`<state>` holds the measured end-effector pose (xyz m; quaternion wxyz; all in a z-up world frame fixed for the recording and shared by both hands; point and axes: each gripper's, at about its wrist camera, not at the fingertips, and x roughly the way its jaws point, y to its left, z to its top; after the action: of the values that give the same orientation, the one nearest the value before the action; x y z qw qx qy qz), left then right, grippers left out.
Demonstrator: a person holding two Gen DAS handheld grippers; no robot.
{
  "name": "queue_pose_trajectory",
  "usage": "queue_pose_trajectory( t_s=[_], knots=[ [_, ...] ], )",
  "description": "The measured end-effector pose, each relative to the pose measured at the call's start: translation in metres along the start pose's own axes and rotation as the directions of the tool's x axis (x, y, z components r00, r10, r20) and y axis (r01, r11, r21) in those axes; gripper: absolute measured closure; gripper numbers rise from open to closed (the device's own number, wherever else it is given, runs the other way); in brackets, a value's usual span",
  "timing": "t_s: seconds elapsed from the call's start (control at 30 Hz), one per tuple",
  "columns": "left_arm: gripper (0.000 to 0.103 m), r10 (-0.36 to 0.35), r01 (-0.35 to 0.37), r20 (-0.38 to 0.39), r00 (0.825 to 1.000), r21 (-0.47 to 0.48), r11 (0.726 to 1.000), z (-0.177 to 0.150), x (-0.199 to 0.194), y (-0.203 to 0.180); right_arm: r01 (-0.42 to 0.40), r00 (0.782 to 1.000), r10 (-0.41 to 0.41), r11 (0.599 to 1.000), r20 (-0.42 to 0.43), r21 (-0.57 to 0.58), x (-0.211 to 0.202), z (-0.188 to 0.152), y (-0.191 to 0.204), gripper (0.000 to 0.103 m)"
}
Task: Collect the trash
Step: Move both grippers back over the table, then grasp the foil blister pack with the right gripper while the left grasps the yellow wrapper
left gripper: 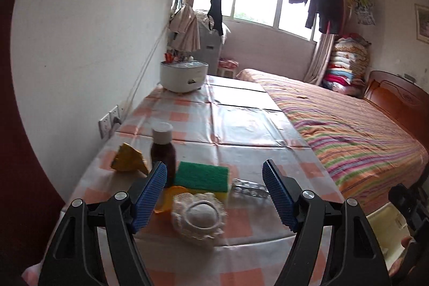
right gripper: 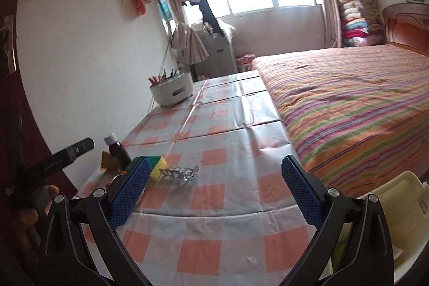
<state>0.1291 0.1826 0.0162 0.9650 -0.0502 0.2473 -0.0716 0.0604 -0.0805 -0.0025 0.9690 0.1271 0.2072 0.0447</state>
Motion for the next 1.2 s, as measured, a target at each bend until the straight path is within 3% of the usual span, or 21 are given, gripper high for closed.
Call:
queue_pose_trajectory(
  t_s=[0.27, 0.37, 0.5, 0.87, 1.2],
  knots=[
    [0.031, 0.027, -0.031, -0.040, 0.999, -0.104, 0.994, 0.003, 0.004, 0.060, -0.106, 0.991, 0.080, 0.962, -0.111, -0.252, 0.057, 0.010, 0.048, 0.007],
    [0.031, 0.017, -0.023, -0.054, 0.998, -0.125, 0.992, 0.001, 0.005, 0.072, -0.185, 0.971, 0.125, 0.933, -0.204, -0.310, 0.084, -0.002, 0.059, 0.007],
    [0.031, 0.008, -0.020, -0.088, 0.996, -0.141, 0.990, -0.001, 0.011, 0.091, -0.221, 0.955, 0.110, 0.882, -0.275, -0.415, 0.112, -0.016, 0.076, 0.007],
    [0.031, -0.012, -0.015, -0.144, 0.989, -0.180, 0.983, -0.004, 0.034, 0.129, -0.322, 0.898, 0.135, 0.851, -0.420, -0.415, 0.170, -0.011, 0.074, 0.008],
    [0.031, -0.038, -0.006, -0.168, 0.985, -0.256, 0.967, -0.002, 0.046, 0.148, -0.331, 0.872, 0.079, 0.822, -0.483, -0.464, 0.207, -0.018, 0.073, 0.010]
  ],
)
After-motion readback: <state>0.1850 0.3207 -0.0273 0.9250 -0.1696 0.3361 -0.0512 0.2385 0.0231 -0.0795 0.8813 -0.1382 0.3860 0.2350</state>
